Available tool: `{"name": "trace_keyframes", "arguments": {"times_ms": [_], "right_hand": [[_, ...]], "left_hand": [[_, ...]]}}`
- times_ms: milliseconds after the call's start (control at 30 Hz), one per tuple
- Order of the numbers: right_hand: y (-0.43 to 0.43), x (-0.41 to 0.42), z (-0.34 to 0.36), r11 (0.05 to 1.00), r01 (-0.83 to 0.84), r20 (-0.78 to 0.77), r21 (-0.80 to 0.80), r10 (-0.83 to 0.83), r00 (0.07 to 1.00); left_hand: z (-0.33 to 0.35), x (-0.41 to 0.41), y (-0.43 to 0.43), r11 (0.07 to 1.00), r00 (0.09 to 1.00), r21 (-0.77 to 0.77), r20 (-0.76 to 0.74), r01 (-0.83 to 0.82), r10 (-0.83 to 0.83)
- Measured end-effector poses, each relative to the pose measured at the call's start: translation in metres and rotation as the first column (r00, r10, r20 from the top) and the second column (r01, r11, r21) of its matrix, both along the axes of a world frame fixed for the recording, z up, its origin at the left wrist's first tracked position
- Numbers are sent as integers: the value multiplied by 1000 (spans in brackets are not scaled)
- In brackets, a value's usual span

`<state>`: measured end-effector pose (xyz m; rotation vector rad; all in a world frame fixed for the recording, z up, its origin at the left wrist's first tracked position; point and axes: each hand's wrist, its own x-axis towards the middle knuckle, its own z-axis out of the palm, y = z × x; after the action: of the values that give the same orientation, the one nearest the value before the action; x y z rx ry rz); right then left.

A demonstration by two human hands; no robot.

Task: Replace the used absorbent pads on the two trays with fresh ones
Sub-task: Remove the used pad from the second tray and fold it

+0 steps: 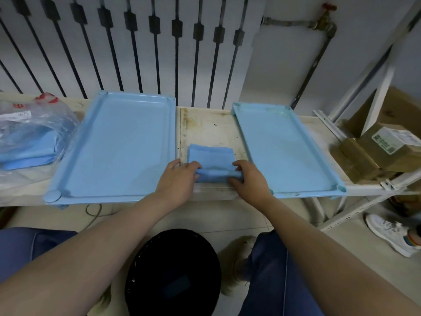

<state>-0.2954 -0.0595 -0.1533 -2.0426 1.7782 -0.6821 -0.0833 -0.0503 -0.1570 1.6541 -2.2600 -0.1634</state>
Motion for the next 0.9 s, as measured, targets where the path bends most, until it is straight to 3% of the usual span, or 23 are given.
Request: {"name": "trace_keyframes", "arguments": {"times_ms": [100, 200, 300, 433, 600, 733, 900], "right_hand": [[-6, 8, 3, 986, 146, 44, 80, -150, 988], [-15, 17, -1, 971, 211, 22, 108, -215, 976], [-25, 20, -5, 971, 203, -29, 127, -201, 979], [-35, 21, -11, 963, 227, -103, 143, -214, 971], [-34, 29, -16, 976, 216, -264, 12, -206, 942], [-29, 25, -17, 971, -64, -356, -231, -23, 934], [-10, 1, -23, 965, -246, -299, 88, 261, 918]], "left_hand": [[2, -2, -8, 994, 989, 79, -121, -81, 90], [2, -9, -9, 990, 992, 66, 30, -127, 125], [0, -17, -10, 1000, 982, -13, 186, -7, 10], [-11, -27, -12, 968, 960, 240, 248, 72, -133], [-9, -34, -19, 960, 932, 279, 340, 23, -121], [-3, -31, -21, 948, 908, 316, 388, 32, -160], [-2, -25, -8, 960, 901, 278, 407, 33, -149]]}}
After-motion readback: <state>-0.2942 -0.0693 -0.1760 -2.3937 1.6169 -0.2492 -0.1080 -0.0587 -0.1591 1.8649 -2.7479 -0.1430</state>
